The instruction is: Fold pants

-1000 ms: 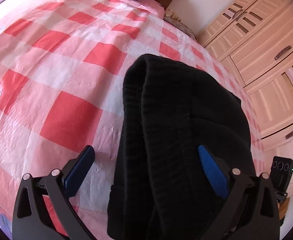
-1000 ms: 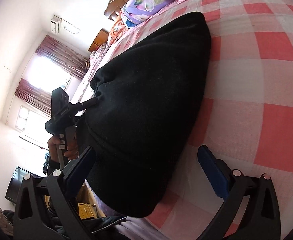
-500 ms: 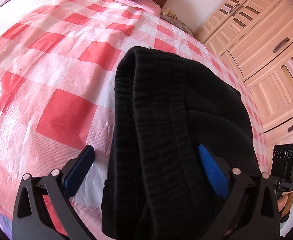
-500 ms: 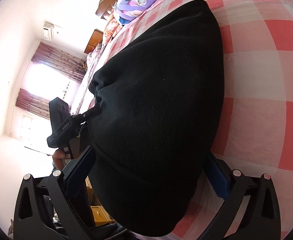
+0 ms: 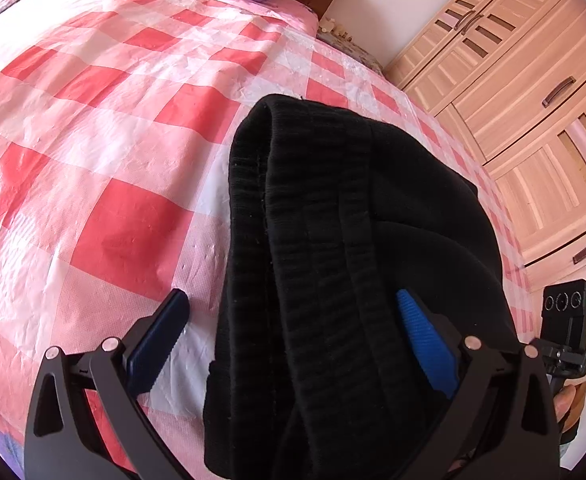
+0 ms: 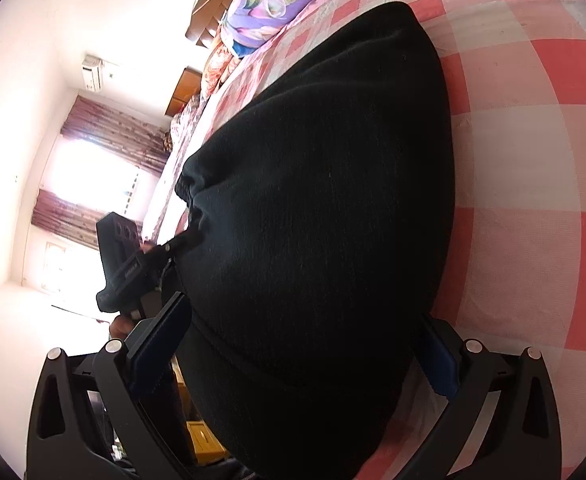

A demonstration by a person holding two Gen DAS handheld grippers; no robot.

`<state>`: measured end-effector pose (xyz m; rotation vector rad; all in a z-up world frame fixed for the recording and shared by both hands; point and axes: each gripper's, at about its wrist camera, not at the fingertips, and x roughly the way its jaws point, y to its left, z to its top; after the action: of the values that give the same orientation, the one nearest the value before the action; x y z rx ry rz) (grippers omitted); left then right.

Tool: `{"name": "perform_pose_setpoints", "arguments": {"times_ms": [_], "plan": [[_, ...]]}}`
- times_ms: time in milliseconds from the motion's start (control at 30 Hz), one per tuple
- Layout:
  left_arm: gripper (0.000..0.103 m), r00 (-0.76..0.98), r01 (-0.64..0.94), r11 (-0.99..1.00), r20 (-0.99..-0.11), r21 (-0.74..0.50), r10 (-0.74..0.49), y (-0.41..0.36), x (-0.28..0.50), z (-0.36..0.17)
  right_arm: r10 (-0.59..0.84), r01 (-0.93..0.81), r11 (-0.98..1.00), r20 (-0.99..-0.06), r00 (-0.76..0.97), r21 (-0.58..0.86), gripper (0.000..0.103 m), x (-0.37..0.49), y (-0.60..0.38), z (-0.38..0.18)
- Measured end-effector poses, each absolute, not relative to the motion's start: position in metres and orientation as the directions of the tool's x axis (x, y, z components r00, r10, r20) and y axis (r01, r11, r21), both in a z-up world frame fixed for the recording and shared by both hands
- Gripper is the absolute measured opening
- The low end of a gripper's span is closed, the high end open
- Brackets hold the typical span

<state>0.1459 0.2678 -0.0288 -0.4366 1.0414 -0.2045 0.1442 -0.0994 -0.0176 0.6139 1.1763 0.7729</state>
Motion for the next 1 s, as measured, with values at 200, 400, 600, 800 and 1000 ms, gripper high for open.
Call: {"name": "perform_pose_setpoints", "arguments": {"times_ms": [200,400,600,800,1000], "plan": [[0.065,0.494,-0.016,0.85,-0.743,-0.527,-0.452,0.269,0.143,-0.028,0.787,-0.248,0.612,-0.549,0.28,0.751,0.052,0.138,-0.105,-0.016],[0.05,0.542,-0.038,0.876,-0.747,-0.48,-0.386,0.26,0.137,-0.016,0.765,-0.379,0.644,-0.548,0.338,0.665,0.042,0.127,-0.101,0.004],[0.043,0.584,-0.032,0.874,-0.719,-0.485,-0.378,0.251,0.125,0.007,0.767,-0.447,0.641,-0.52,0.376,0.623,0.039,0.125,-0.111,0.015],[0.042,0.588,0.049,0.881,-0.7,-0.47,-0.406,0.223,0.142,0.045,0.758,-0.475,0.652,-0.494,0.426,0.591,0.039,0.14,-0.138,0.04],[0.042,0.6,0.133,0.866,-0.657,-0.481,-0.457,0.169,0.207,0.07,0.689,-0.469,0.724,-0.497,0.527,0.507,0.039,0.173,-0.183,0.068]]}}
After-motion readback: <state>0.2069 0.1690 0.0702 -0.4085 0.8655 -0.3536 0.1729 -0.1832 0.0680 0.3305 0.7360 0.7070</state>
